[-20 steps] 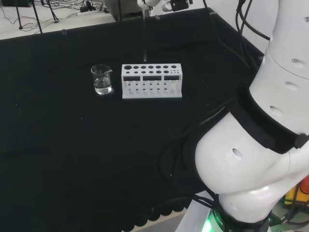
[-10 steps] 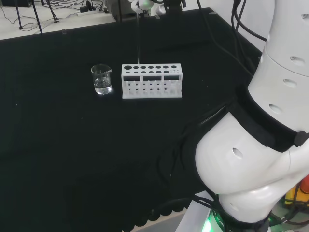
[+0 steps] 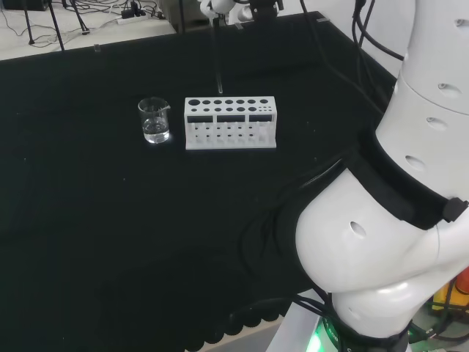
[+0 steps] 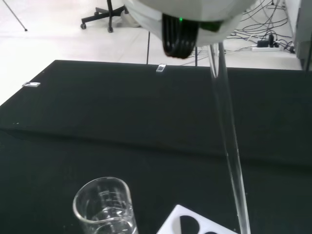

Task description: Put the glass rod back on the white test tube rack.

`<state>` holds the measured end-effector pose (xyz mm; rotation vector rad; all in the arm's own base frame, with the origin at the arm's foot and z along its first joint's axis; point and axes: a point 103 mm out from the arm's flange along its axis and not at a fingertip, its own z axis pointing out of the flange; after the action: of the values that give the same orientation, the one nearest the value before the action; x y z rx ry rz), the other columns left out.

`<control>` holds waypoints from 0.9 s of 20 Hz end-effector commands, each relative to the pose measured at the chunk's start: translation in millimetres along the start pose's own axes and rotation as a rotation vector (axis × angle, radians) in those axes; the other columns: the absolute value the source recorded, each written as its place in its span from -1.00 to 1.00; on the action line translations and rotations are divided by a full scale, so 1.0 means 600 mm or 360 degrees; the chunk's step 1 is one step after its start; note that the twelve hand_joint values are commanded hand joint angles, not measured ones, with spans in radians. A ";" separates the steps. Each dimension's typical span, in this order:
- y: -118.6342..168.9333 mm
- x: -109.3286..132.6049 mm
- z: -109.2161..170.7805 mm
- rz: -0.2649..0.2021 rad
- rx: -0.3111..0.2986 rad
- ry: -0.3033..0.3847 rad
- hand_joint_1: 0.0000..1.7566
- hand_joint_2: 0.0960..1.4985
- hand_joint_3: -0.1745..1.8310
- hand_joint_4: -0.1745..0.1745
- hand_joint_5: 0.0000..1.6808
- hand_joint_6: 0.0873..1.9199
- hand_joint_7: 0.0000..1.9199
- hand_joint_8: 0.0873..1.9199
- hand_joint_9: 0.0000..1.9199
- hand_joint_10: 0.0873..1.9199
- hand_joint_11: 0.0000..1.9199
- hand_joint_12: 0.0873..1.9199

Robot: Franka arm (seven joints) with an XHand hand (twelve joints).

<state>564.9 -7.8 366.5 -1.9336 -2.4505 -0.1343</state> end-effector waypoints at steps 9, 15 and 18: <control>0.020 0.016 0.021 -0.0006 0.0029 -0.0001 0.50 -0.07 -0.28 -1.00 0.43 -0.59 0.31 -0.07 0.72 -0.24 0.44 0.05; 0.036 0.012 0.033 0.0007 0.0054 0.0016 0.50 -0.07 -0.28 -1.00 0.43 -0.59 0.31 -0.06 0.72 -0.24 0.44 0.05; 0.040 0.011 0.038 -0.0001 0.0042 0.0023 0.50 -0.07 -0.28 -1.00 0.43 -0.59 0.31 -0.06 0.72 -0.24 0.44 0.05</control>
<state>582.6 5.3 349.0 -1.9200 -2.4311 -0.1024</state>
